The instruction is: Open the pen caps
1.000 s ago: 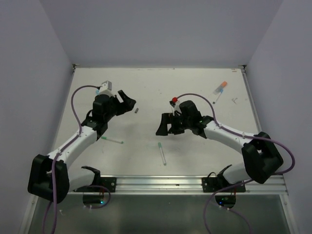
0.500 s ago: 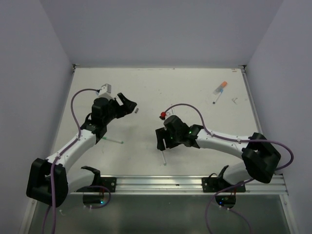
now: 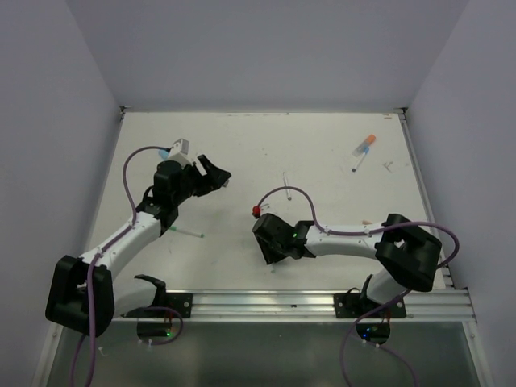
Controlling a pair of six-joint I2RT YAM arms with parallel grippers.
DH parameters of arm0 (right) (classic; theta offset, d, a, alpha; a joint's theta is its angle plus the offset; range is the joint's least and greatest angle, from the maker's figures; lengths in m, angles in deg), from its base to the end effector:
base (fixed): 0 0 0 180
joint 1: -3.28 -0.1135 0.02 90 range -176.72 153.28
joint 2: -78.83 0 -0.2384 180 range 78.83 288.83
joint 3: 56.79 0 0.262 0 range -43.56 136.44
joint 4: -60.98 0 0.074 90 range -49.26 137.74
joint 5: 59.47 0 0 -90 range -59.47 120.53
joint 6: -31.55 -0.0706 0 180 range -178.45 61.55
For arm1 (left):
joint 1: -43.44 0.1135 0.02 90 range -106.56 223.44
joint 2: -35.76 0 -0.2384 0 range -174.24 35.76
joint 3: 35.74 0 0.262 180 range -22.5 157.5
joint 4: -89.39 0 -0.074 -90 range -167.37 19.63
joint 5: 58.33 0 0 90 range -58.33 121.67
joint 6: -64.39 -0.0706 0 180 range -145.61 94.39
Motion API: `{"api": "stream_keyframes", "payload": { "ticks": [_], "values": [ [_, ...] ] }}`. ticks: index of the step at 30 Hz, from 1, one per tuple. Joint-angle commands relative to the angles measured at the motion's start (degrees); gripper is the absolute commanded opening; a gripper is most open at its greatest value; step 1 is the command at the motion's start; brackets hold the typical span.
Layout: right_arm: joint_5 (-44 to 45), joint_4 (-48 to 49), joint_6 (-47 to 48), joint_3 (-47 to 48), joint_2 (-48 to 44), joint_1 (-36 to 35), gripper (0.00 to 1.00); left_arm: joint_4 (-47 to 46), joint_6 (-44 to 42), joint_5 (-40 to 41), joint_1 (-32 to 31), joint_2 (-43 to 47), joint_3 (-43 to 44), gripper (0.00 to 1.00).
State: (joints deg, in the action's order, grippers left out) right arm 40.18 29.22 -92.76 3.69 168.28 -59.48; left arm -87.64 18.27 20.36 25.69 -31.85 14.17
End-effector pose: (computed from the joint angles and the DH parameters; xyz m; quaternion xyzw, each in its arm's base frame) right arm 0.1557 0.2766 0.0997 -0.2163 0.9398 0.1348 0.2277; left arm 0.2937 -0.1085 0.2037 -0.1304 0.8100 -0.3596 0.4446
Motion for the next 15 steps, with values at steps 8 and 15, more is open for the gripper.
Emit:
{"api": "stream_keyframes", "payload": {
  "ticks": [8,15],
  "values": [
    [6.26,1.47,-2.96,0.92,2.92,-2.36,0.19,-5.29,-0.9,-7.31,-0.17,-0.59,-0.72,0.73],
    [8.53,0.42,-0.51,1.62,0.92,-2.36,0.0,-9.15,0.68,-11.18,-1.57,-3.65,-2.74,0.65]
  ]
}}
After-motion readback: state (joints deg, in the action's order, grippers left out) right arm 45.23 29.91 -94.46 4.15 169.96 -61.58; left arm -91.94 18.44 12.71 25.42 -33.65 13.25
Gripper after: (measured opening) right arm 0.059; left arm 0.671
